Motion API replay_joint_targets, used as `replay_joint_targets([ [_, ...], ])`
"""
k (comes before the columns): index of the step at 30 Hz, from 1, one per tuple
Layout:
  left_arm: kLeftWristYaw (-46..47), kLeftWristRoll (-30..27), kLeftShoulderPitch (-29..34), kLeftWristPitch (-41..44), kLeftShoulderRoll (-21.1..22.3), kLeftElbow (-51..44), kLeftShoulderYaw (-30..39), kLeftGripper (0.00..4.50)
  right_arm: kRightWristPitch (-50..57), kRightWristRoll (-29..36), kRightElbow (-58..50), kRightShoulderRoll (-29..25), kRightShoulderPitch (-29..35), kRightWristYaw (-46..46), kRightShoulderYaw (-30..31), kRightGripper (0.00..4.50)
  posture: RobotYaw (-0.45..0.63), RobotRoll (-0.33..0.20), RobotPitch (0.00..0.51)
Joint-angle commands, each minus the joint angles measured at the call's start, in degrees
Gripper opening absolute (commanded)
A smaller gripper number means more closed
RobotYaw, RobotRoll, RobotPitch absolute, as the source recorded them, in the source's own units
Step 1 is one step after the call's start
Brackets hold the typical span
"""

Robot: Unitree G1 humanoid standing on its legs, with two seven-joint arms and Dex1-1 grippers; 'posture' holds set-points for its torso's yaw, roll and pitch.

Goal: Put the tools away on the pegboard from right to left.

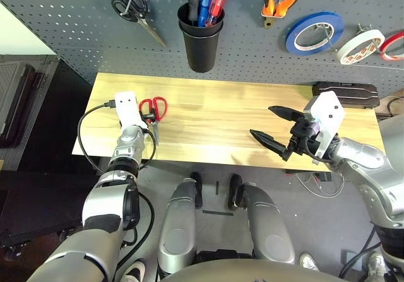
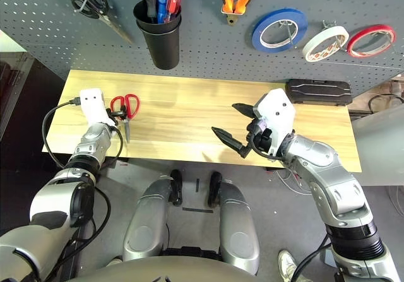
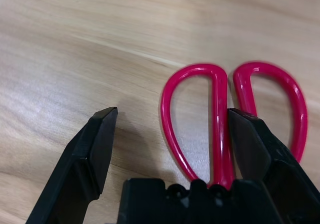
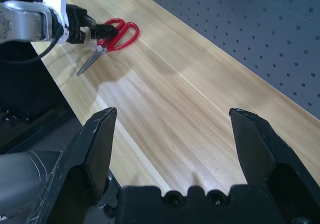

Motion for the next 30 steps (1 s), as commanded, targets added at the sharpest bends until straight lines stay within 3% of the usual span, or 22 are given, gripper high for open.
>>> replay_joint_targets([
  [1, -0.8, -2.1, 1.4, -0.2, -0.7, -1.5, 1.7, 4.47, 0.5, 0.6, -1.3, -0.5, 1.1, 0.1, -0.5, 4.50, 0.02, 0.000, 0.397],
  [14, 5.6, 1.0, 2.3, 0.1, 1.4, 0.1, 1.4, 4.47, 0.4, 0.5, -0.8, -0.7, 0.6, 0.5, -0.3, 4.50, 0.03, 0.000, 0.395],
  [28, 4.7, 2.4, 2.9, 3.1, 0.6, 0.8, -1.2, 4.47, 1.6, 0.2, -1.9, -4.4, 2.5, 3.4, 1.2, 4.50, 0.03, 0.000, 0.403],
  [30, 5.0, 2.4, 2.9, 4.0, 0.5, 0.9, -1.3, 4.11, 1.5, 0.0, -1.8, -4.7, 2.5, 3.7, 1.3, 4.50, 0.03, 0.000, 0.403],
])
